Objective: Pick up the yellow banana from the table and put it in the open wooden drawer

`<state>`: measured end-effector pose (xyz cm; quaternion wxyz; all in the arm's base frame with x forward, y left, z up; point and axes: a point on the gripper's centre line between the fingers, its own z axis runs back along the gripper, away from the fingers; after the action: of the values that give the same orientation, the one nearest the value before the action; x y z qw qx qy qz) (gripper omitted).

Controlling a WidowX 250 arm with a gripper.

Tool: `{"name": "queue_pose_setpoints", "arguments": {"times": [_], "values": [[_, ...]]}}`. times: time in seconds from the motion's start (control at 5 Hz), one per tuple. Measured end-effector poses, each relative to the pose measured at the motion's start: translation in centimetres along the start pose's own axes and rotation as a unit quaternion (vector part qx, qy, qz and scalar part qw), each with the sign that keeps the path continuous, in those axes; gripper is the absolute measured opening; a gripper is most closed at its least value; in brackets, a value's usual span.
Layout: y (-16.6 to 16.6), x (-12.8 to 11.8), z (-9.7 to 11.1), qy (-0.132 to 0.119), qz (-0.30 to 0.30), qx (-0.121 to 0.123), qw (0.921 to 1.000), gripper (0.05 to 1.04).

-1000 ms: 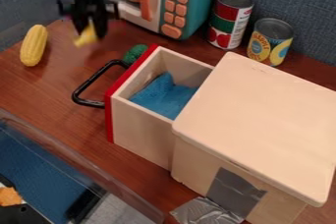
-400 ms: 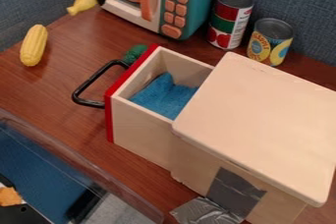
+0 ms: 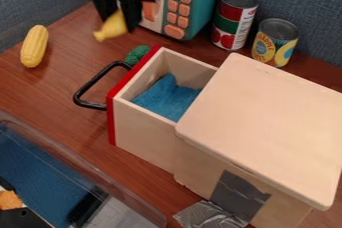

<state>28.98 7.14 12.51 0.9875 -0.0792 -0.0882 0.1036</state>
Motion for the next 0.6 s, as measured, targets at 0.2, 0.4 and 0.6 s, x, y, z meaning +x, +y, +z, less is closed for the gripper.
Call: {"name": "queue_pose_setpoints", "arguments": {"times": [0.2,0.4,0.6], "values": [[-2.2,-0.6,-1.0,0.012,-0.017,0.0,0.9998,0.383],[-4.1,-1.4,-1.4,0.008,-0.041,0.003,0.9991,0.383],[-5.4,-2.0,-2.0,0.011,-0.054,0.003,0.9985,0.383]]}}
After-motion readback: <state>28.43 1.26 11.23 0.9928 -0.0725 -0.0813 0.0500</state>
